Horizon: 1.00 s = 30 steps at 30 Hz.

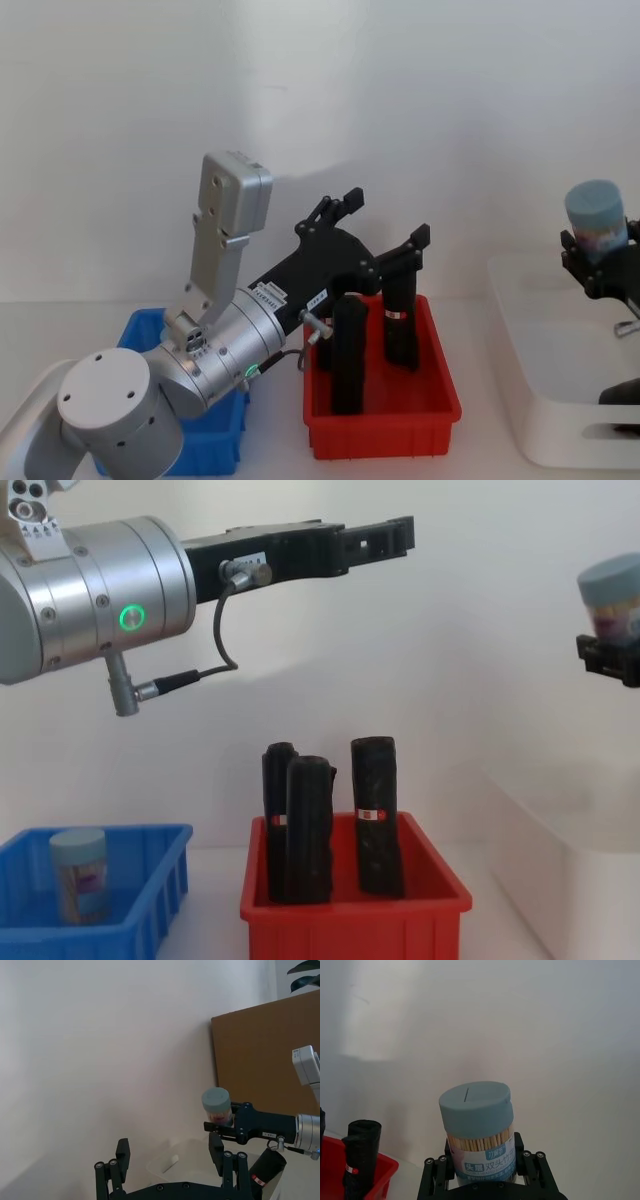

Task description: Pick the cotton swabs from the blue box and place them into the white box.

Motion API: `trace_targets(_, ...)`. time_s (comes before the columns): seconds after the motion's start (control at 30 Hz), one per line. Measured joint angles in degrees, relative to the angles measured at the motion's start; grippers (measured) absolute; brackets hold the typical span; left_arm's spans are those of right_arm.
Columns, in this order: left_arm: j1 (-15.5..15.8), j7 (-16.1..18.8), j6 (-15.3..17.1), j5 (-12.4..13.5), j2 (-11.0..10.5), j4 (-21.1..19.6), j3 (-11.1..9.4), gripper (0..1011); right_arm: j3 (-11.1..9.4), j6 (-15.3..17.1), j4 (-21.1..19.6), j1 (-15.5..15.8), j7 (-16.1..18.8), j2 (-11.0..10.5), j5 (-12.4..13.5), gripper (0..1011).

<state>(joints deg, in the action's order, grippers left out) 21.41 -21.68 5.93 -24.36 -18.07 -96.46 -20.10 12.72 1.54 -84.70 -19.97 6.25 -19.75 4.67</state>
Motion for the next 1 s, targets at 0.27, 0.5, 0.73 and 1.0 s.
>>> trace_targets(0.27,0.0,0.0,0.0,0.0,0.0,0.0,0.0,999,-0.71,0.22,6.47,-2.0,1.85,0.58,4.02,648)
trace_targets(0.5,0.0,0.0,0.0,0.01,0.0,0.0,0.0,1000,-0.82,0.44,12.0,-4.62,5.98,1.32,5.87,648)
trace_targets(0.73,0.0,0.0,0.0,0.01,0.0,0.0,0.0,1000,-0.59,0.42,19.89,-8.87,11.42,2.52,7.07,717)
trace_targets(1.0,0.0,0.0,0.0,0.0,0.0,0.0,0.0,1000,-0.35,0.14,24.78,-11.47,14.68,3.31,7.77,942)
